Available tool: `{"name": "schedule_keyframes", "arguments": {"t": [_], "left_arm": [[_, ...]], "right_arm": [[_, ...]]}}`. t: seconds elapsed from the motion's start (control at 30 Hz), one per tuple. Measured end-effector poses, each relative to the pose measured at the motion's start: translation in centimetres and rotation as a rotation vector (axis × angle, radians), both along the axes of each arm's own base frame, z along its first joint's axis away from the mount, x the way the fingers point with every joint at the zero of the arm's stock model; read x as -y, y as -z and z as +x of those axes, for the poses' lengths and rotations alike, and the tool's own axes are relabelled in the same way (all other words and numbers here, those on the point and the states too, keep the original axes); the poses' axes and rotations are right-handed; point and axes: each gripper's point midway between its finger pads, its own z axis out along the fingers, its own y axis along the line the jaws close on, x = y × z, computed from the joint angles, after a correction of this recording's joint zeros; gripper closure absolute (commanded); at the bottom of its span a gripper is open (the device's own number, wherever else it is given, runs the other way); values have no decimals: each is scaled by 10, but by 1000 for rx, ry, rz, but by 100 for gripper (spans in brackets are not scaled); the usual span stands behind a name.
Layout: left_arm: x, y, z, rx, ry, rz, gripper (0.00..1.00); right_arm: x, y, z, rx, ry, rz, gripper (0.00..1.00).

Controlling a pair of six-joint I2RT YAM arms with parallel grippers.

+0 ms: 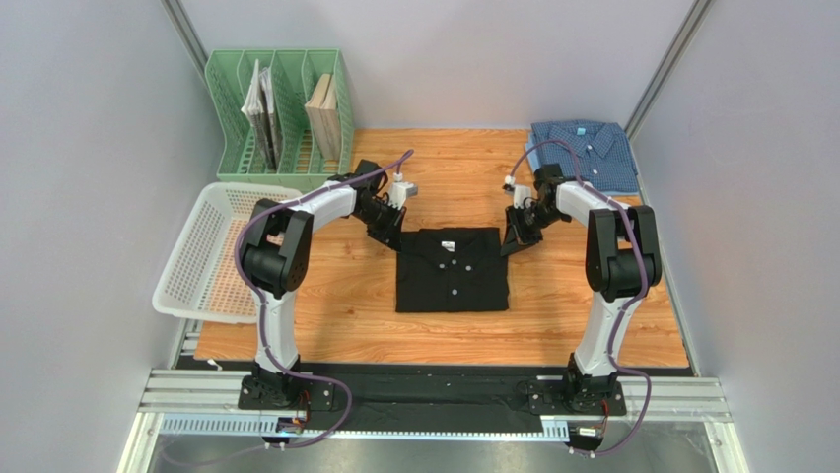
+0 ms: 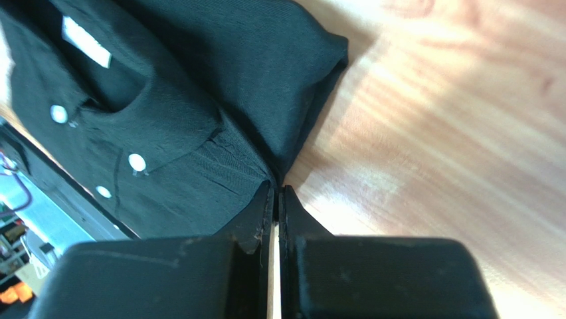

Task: Fold and stack the long sleeve shirts
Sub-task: Fold the shirt

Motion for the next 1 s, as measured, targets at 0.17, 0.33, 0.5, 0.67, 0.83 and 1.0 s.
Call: {"name": "schedule_keyframes", "arguments": {"t": [0.17, 0.33, 0.5, 0.67, 0.83, 1.0], "left_arm": [[-4, -3, 2, 10, -13, -2, 100], [-7, -20, 3, 48, -22, -11, 100], [-14, -19, 5, 57, -36, 27, 68], [-27, -13, 10, 29, -90, 25, 18], [-48, -63, -17, 58, -183, -161, 1], [24, -152, -91, 147, 7, -481, 1]], "right_arm": [[-7, -10, 8, 24, 25, 34, 100], [-16, -29, 12, 73, 16, 60, 99], [-20, -25, 16, 72, 14, 54, 65], [-14, -13, 20, 45, 42, 26, 10], [-8, -75, 12, 147, 94, 124, 0], [-64, -147, -59, 214, -7, 403, 0]]}}
